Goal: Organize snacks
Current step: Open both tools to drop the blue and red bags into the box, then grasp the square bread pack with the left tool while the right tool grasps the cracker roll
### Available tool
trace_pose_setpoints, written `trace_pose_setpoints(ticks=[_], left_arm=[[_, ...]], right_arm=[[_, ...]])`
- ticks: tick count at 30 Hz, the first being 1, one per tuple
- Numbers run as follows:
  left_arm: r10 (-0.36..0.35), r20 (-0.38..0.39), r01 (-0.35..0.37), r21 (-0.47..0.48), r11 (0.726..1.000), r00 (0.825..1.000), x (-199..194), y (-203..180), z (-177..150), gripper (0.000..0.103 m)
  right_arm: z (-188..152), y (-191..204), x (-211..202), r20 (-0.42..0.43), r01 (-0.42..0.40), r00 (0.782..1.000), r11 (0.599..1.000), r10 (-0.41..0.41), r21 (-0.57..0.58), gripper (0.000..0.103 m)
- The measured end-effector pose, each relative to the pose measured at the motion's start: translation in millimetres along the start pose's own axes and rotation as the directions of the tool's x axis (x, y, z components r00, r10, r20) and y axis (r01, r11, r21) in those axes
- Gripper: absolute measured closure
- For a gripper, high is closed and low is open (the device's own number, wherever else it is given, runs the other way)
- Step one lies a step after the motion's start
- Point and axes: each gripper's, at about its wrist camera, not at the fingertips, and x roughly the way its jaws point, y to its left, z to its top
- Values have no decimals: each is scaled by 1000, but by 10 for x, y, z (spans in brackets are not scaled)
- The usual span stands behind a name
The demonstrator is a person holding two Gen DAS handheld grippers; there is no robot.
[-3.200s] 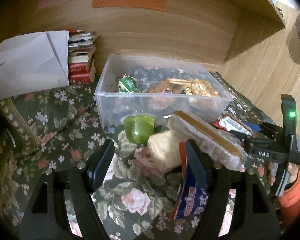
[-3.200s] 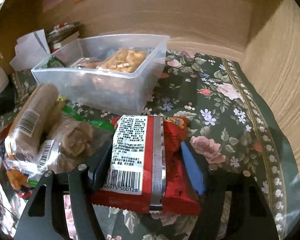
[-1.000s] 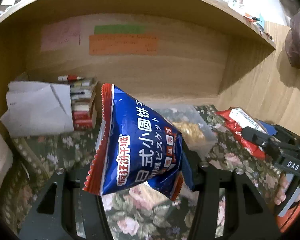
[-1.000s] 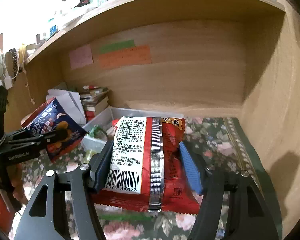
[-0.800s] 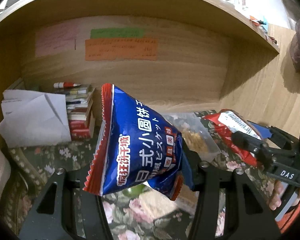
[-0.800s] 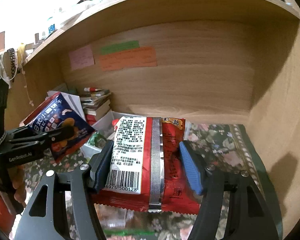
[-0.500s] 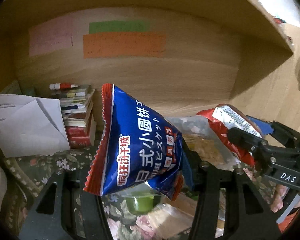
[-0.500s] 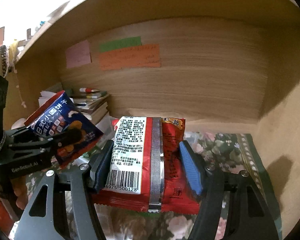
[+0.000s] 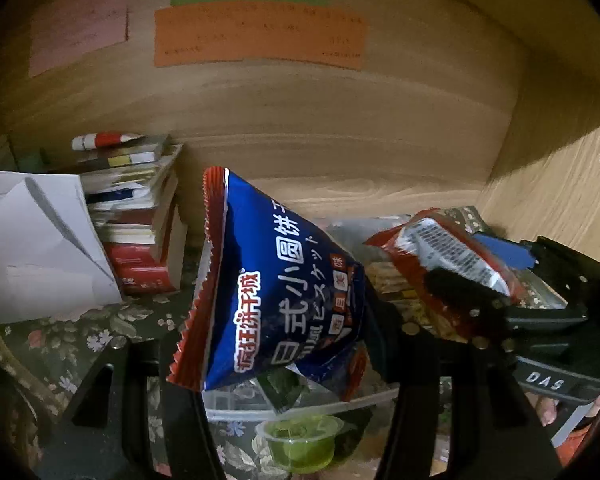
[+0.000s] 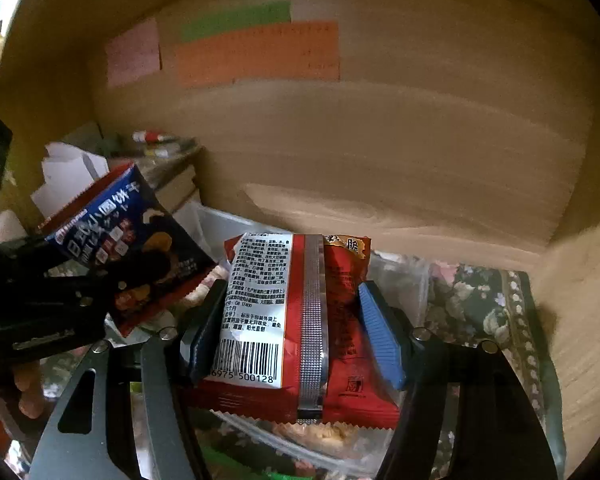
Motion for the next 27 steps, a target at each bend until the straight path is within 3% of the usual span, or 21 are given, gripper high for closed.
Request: trace_pose_setpoints(ticks=[4,9,20,27], left_arm=[[-4,-14,4,12,1000,1000,77,-21,9,48],[11,-2,-11,1,1000,1000,41,-9,-6,38],[-4,68,5,-10,1000,998,-498,60,-66,35],[15,87,-17,23,1000,996,-812,24,-327,28]], right_arm=[[-3,21,58,-18,-2,1000,1000,2,-11,41],[46,49,47,-11,1,1000,1000,-1,-17,40],[42,168,-369,63,-31,997,999,33,-28,38],[-116,320,-648,87,-69,994,997,72,-32,38]])
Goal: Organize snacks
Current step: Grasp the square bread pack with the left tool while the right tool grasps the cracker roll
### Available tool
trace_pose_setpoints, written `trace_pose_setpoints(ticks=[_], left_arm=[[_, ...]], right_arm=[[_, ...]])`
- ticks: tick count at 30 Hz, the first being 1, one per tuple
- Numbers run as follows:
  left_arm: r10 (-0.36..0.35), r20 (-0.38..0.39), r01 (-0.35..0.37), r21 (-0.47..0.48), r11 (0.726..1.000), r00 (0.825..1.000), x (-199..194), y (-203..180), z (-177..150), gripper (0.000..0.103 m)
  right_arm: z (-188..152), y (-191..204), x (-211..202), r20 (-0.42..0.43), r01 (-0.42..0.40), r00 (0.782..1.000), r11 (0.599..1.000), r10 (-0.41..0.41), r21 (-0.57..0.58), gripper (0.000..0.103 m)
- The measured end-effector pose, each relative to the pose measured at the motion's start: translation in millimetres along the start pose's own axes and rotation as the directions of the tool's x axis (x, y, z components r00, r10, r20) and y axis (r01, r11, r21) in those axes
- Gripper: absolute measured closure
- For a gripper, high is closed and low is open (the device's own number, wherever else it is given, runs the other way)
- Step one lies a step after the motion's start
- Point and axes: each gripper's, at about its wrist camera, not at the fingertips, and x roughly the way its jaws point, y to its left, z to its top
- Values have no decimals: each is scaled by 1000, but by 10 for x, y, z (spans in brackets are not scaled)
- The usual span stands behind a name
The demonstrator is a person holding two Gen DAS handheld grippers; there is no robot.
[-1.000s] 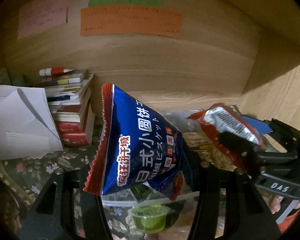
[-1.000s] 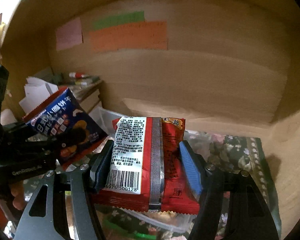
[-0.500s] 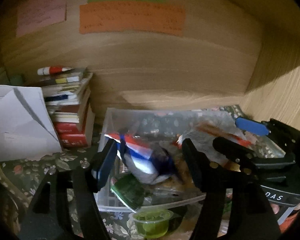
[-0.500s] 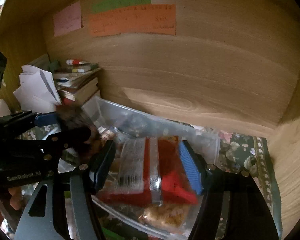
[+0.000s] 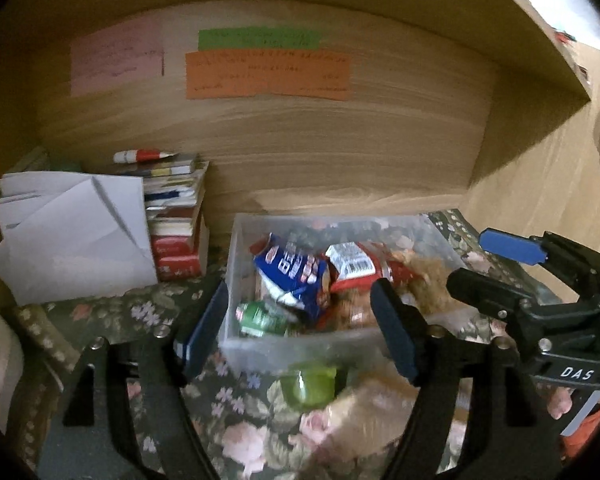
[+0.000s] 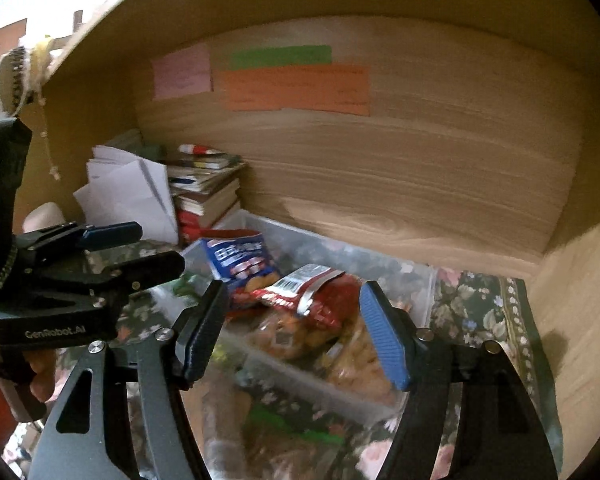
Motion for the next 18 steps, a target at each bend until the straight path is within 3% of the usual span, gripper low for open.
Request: trace_pose_setpoints(ticks=[7,15,18], left_arm=[[17,-25,-16,15,1000,1000,-209,25,-335,22],[22,-105,-20,19,1000,994,-152,55,-694,22],[19,-125,-17,16,1000,992,-135,59,-792,22]], right_arm=[[-274,198,-73,-29,-60,998,998,60,13,38],[-628,340,193,-159,-93,983,996,93,10,38],[-687,373,276,-191,-96,977,995,93,-4,48]])
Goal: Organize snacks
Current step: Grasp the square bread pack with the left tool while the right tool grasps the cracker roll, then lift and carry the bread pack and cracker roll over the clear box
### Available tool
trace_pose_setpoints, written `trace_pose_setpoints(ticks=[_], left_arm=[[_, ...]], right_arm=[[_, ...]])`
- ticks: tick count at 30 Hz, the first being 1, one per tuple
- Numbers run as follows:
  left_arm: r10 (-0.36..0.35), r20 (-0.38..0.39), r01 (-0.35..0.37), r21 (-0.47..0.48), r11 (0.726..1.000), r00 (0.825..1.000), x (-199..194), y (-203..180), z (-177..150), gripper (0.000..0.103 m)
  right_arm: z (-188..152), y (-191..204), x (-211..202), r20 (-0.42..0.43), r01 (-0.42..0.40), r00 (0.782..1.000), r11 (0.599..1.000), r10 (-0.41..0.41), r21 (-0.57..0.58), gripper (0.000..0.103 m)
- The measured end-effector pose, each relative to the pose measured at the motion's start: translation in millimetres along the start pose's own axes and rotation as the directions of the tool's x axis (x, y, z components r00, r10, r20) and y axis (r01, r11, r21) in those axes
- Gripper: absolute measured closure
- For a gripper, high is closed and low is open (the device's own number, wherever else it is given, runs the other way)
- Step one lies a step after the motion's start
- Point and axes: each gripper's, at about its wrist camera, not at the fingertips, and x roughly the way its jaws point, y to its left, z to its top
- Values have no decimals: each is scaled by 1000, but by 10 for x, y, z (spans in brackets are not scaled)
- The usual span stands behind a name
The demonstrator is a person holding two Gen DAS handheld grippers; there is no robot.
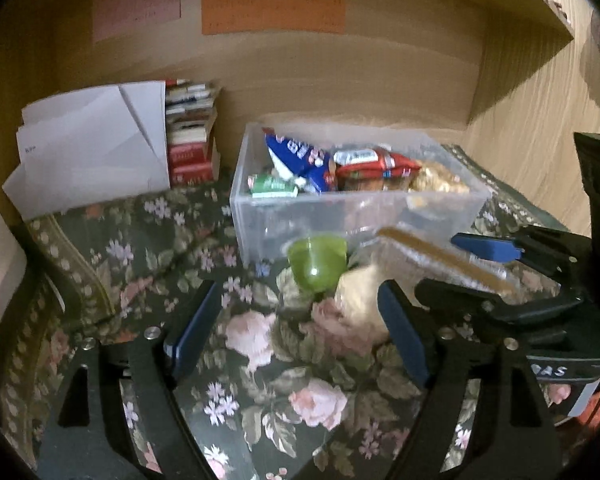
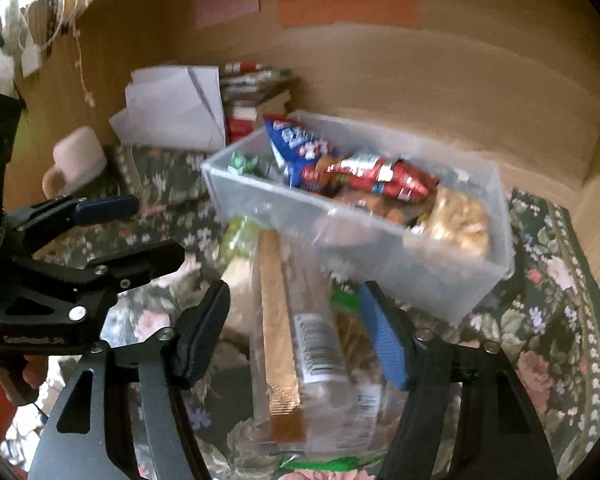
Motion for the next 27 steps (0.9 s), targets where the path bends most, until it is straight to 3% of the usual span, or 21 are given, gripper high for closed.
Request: trace_pose_setpoints(ticks=[3,5,19,23,25,26,27], left_arm=[[-7,-14,7,-11,1000,1000,18,12,-55,22],[-12,-22,11,-19,1000,1000,35,12,-76,22],[-87,-58,87,1,996,995,177,-345,-41,21],[-98,-74,99,8,995,992,293,-484,-5,16],[-93,-84,94,9,995,992,366,-535,11,15],[-93,-92,94,6,996,991,412,-556,22,14],[-93,-104,94,2,996,990,465,-575,34,14]], right_arm=[[-31,4,76,-27,-3,1000,1000,2,-10,61],[-45,3,83,-23,-4,1000,1000,4,-10,65],[-69,-273,-399,77,39,996,997,-43,60,66],[-83,-370,-531,102,64,992,995,-71,72,68],[-86,-409,-595,119,74,989,994,-83,77,74],[-85,-427,-626,123,65,990,995,-74,78,92],[-79,-447,-653,122,57,990,995,-67,84,98]])
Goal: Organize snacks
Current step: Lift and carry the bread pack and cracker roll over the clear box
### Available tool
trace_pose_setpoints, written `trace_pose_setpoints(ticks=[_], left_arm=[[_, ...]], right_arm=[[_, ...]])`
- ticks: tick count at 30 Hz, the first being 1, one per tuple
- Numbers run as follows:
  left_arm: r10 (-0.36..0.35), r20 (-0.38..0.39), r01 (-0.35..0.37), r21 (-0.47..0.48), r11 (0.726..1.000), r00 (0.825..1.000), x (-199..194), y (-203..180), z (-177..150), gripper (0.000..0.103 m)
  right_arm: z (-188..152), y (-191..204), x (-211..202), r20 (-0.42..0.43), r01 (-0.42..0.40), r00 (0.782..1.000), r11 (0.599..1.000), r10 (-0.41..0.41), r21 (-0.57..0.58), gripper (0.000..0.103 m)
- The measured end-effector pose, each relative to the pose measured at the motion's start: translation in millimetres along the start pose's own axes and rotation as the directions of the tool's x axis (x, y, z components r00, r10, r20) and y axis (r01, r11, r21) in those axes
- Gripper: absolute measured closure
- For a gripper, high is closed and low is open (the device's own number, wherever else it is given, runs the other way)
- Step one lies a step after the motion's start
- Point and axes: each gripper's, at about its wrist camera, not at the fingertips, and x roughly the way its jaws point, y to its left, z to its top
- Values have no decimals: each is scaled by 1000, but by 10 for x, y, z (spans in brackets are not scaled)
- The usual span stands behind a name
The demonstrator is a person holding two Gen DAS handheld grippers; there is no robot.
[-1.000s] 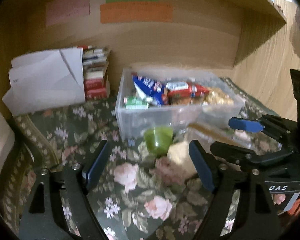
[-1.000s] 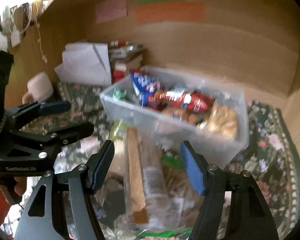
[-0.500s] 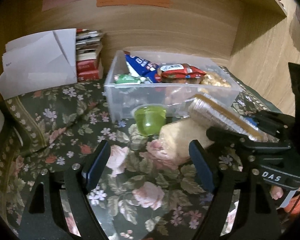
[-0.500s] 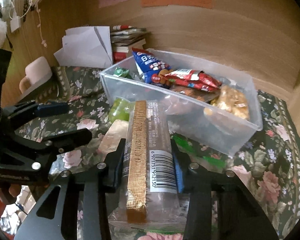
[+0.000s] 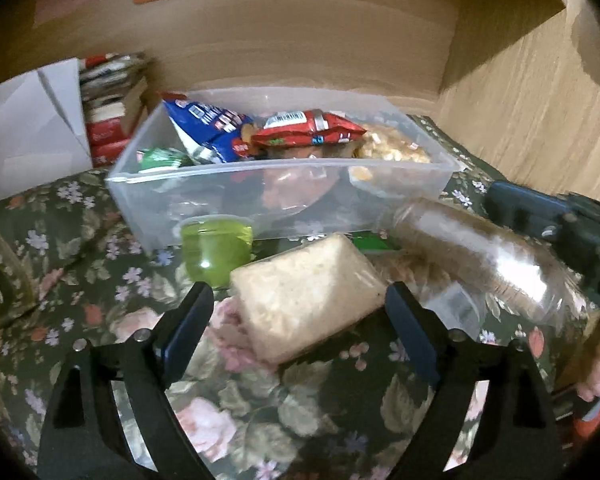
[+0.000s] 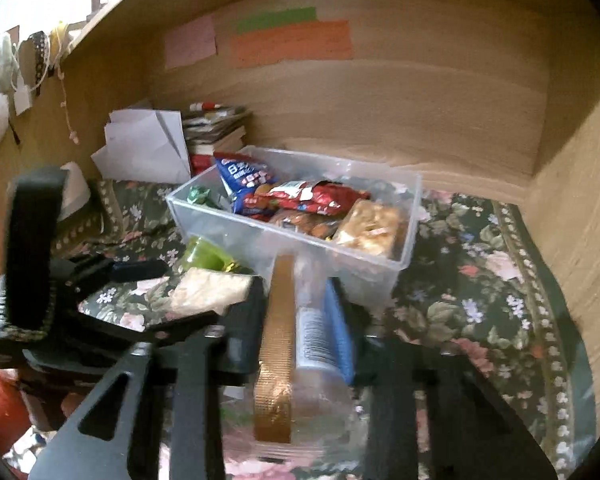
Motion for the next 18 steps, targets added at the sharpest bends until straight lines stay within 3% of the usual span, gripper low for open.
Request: trace_pose_setpoints(ticks=[7,10,12,18], left_arm=[[23,0,-23,-44,999,1000,167,-14,67,6],[69,1,-69,-17,997,998,221,-60,71,5],[95,-10,-95,14,995,995,265,-89,47,5],[68,-61,-68,11,998,996,306,40,-49,7]], right_arm=[[-60,-32,-29,-8,13,1000,1000,-14,-25,96],[-106,-109,-15,-12,26,1000,1000,-26,-15,81],[-137,-195,4,-17,36,999,999,-36,2,66],[-251,-405,200,-90,85,992,996,-83,13,55]])
